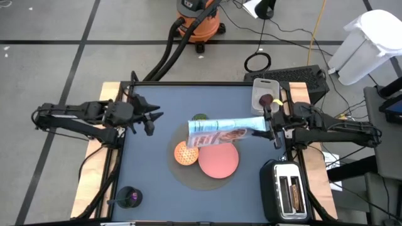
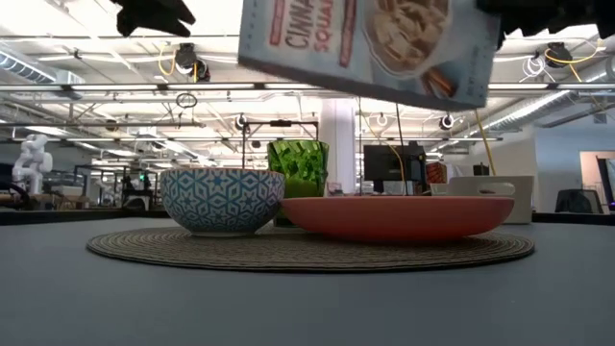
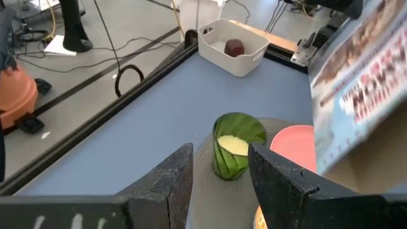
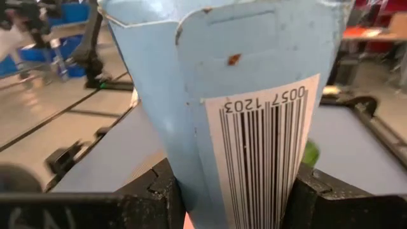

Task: Arrange a breakfast setting
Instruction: Pour the cereal from the blue cereal box into the orange bowl

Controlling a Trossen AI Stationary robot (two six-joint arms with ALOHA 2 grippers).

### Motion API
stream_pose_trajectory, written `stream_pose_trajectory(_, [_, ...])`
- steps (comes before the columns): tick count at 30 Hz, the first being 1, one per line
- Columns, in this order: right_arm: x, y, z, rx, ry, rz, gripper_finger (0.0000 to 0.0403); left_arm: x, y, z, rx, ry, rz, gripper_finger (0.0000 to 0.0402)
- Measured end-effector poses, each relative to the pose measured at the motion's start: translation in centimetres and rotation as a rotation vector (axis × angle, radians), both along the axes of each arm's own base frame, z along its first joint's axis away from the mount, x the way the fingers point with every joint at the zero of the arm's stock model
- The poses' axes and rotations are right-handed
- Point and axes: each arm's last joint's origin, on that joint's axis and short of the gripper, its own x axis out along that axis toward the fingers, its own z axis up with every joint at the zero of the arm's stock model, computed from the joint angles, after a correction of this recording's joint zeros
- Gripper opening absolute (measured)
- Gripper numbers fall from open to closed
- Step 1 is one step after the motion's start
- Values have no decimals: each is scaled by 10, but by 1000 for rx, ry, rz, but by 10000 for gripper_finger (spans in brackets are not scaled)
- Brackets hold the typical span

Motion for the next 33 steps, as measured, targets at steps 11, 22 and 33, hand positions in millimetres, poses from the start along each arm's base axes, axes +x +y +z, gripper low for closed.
stream_pose_trajectory(11, [-3, 1, -13, 24, 143, 5, 166, 8, -1, -28, -21, -6, 9, 157])
stream_pose_trajectory(22, [-1, 0, -17, 28, 180, 4, 166, 18, -4, -23, -92, -133, -57, 157])
stream_pose_trajectory(33, [2, 0, -12, 50, 127, -5, 154, 18, -4, -23, -89, -135, -58, 157])
